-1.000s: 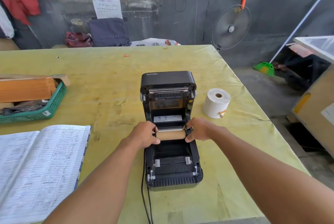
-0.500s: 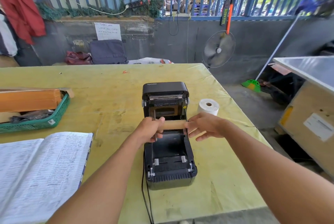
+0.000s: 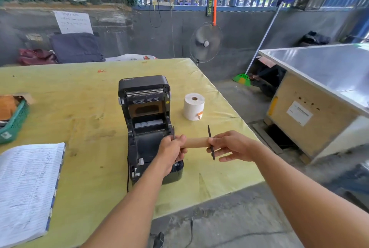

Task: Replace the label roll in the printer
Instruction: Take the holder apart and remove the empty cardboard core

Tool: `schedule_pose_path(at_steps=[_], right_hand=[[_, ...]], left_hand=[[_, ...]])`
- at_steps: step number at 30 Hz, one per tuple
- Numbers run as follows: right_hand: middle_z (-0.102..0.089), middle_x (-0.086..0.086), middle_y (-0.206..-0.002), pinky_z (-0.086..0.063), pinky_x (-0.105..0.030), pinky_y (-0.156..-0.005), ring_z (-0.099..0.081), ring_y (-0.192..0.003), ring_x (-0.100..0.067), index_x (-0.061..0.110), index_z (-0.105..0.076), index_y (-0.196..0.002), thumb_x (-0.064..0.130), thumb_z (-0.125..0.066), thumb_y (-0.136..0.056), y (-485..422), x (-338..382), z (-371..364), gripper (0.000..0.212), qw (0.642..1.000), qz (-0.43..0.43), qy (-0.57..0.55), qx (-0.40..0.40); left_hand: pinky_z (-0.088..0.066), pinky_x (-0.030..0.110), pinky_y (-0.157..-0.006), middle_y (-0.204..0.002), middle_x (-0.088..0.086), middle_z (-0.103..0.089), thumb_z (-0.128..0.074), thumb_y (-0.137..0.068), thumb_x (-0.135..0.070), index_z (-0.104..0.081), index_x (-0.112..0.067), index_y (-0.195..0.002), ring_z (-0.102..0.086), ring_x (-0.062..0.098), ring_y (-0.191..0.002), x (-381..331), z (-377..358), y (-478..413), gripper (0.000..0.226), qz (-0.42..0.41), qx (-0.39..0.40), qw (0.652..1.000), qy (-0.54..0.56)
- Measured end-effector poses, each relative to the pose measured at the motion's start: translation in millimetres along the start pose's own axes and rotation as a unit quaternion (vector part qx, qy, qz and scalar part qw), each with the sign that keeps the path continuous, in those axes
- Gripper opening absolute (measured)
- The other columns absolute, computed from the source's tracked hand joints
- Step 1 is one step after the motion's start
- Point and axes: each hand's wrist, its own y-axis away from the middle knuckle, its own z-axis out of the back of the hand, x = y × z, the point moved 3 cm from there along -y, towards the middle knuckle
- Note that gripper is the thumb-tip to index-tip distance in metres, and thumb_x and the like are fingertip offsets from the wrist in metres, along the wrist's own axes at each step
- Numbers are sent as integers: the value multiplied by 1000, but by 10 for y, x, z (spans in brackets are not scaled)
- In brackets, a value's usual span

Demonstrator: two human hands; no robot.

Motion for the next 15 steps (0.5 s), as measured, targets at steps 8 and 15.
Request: schedule_pose_path(at_steps=[8, 15], right_hand=[[-72, -6, -84, -59, -33, -66, -70, -67, -18, 7, -75, -95, 34, -77, -85, -31, -511, 807, 29, 991, -27, 33, -127], [-64, -6, -59, -48, -26, -51, -61, -48, -19, 6, -60, -69, 37, -72, -85, -182, -1171, 1063, 36, 942, -83, 267, -187]], left_hand=[[-45, 24, -49, -78, 9, -59, -63, -95, -19, -58, -3, -102, -56, 12, -56, 202, -524, -176, 19, 25, -42, 998, 39], [-42, 29, -53, -63, 7, -59, -62, -95, -20, -58, -6, -96, -53, 15, -53, 617, -983, -219, 14, 65, -73, 994, 39]])
